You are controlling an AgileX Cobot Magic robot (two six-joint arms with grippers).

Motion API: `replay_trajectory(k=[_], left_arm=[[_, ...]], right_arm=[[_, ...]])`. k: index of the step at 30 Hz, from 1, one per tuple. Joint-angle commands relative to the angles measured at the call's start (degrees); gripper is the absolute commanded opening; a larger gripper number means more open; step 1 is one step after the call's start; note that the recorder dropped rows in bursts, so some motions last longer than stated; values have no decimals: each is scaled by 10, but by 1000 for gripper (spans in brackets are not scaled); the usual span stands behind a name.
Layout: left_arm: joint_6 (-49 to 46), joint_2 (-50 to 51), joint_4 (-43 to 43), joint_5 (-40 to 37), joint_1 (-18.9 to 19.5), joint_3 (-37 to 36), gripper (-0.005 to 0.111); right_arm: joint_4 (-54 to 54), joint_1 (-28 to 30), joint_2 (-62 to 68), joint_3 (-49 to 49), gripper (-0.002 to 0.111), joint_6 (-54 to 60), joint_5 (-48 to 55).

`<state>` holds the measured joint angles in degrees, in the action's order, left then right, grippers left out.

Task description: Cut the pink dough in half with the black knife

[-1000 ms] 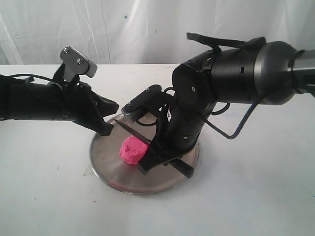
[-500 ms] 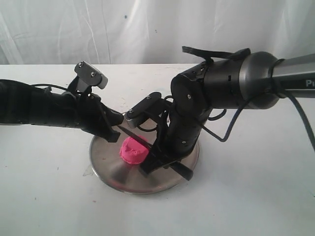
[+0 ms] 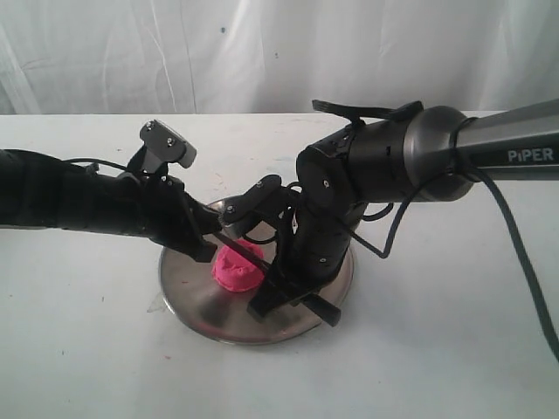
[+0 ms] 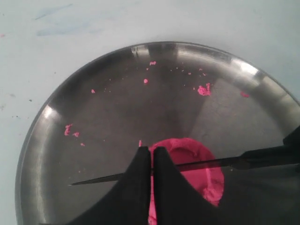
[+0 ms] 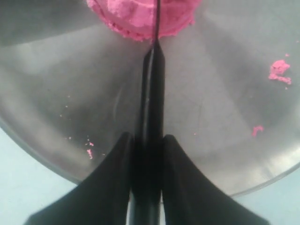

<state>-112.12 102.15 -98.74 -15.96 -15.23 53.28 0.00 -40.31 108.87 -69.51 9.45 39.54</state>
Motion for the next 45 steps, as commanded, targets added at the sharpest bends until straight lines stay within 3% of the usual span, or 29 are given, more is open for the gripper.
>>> replay_trajectory(k=[1,9,17,45], left_arm=[[-75,33,-12,2,2,22,9],[-74,48,-12,31,2,39,2],[-81,69,-12,-3,2,51,2],[-88,155,-12,24,2,55,2]], right_arm=[[0,4,0,-4,0,8,2],[0,4,0,-4,0,8,6],[0,4,0,-4,0,9,9],[0,4,7,-4,0,9,6]])
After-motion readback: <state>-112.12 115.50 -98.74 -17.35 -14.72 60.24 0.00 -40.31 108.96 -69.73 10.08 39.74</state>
